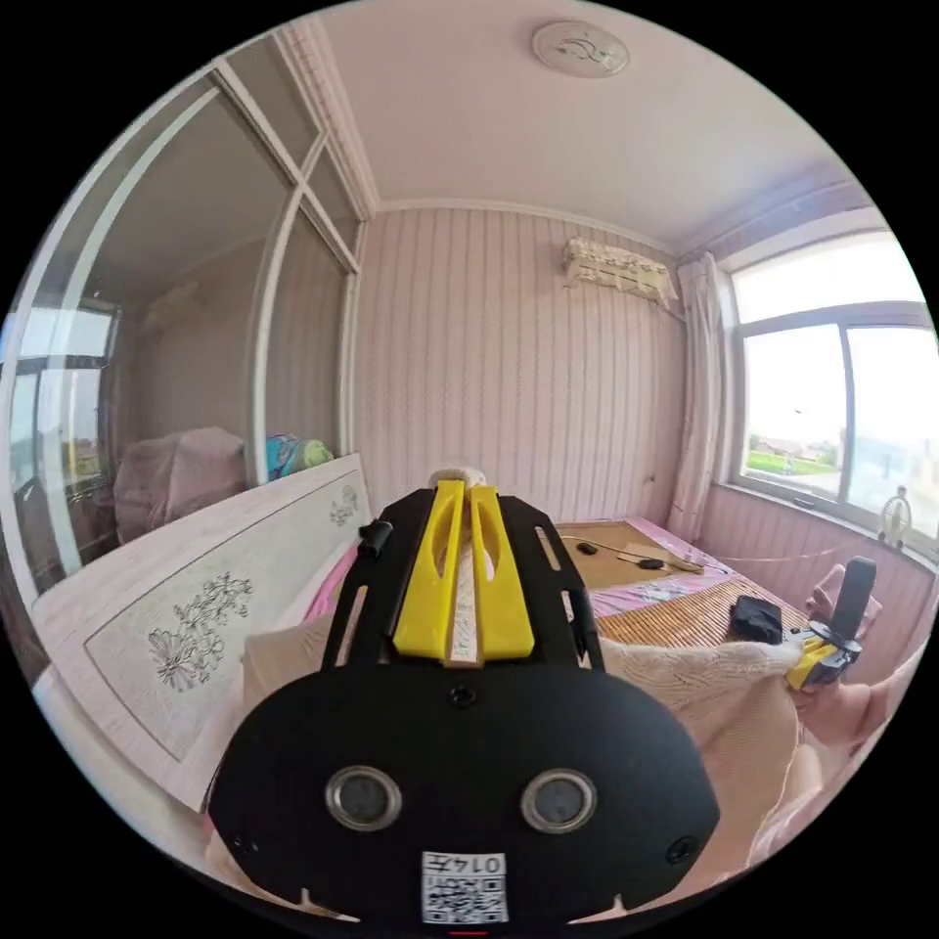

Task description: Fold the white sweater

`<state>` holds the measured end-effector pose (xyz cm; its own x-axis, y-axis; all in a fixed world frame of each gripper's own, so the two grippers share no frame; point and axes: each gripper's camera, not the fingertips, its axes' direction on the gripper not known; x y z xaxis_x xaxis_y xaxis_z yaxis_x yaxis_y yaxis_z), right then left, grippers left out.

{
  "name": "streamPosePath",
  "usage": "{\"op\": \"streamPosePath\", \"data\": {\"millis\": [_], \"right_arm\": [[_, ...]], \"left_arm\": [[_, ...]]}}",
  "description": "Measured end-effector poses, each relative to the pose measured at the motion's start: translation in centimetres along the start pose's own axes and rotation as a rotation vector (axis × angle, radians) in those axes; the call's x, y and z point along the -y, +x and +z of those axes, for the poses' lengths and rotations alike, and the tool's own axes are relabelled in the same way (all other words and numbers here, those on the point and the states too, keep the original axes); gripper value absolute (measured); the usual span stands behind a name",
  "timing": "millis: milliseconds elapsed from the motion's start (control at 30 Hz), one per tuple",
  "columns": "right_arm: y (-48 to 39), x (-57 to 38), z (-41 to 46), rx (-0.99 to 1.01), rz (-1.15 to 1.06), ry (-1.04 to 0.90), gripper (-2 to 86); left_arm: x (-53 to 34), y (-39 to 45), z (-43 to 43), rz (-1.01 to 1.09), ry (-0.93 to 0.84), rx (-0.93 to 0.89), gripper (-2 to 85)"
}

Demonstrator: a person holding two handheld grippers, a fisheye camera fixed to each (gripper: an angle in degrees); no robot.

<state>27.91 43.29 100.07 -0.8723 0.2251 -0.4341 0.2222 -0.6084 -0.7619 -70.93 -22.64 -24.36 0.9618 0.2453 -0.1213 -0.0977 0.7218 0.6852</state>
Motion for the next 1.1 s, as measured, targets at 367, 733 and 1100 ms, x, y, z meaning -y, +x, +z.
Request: {"op": "streamPosePath", "data": {"millis": [367,733,1100], "right_arm": [[2.4,-29.1,-22.3,-0.639,0.742,-0.549,1.0],[9.2,-28.1,-12.0,-0.562,0.422,-0.741,12.1],[15.8,-30.6,4.4,-0.545,0.341,-1.033,6.0]], "left_arm": [[-17.4,28.1,23.6,0.117,-0.57,-0.464,2.5],[-39.7,31.8,18.4,-0.002,-1.015,-0.454,6.1],[-42.4,36.0,18.0,0.023,-1.068,-0.548,7.3]]}}
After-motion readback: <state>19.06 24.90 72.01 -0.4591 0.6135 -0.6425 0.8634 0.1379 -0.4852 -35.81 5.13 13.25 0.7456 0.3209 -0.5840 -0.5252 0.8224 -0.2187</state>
